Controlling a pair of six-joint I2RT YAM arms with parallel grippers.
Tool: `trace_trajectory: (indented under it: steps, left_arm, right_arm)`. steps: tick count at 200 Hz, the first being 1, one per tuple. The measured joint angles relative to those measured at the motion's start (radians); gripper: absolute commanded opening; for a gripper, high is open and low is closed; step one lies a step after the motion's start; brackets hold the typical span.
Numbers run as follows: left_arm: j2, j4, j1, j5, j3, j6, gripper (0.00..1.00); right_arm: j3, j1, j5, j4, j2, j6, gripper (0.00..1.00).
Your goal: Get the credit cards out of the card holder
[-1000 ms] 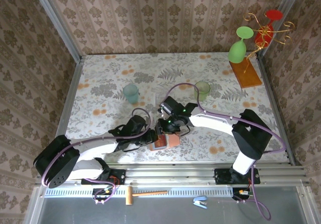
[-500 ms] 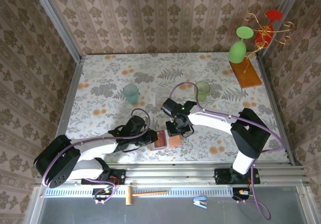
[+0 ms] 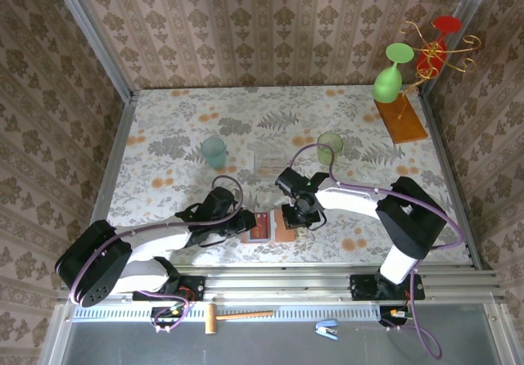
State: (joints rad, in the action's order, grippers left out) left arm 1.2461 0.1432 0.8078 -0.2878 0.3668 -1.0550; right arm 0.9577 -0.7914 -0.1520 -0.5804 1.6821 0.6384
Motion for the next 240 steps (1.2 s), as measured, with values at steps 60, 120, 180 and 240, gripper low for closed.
trace_trajectory:
  steps: [60,120,180,240]
  left_arm:
    - [0.0,0.003,-0.037,-0.026,-0.003,0.004,0.23]
    - [0.0,0.01,-0.044,-0.04,-0.006,0.004,0.23]
    - [0.011,0.025,-0.044,-0.05,-0.006,0.004,0.23]
    - [0.011,0.029,-0.044,-0.054,-0.006,0.004,0.23]
  right_arm:
    - [-0.035,0.005,-0.013,0.074,-0.007,0.043,0.16]
    - [-0.038,0.019,-0.029,0.077,-0.01,0.046,0.2]
    - [-0.043,0.026,-0.029,0.088,-0.105,0.053,0.21]
    - [-0.04,0.026,-0.076,0.136,-0.159,0.076,0.2]
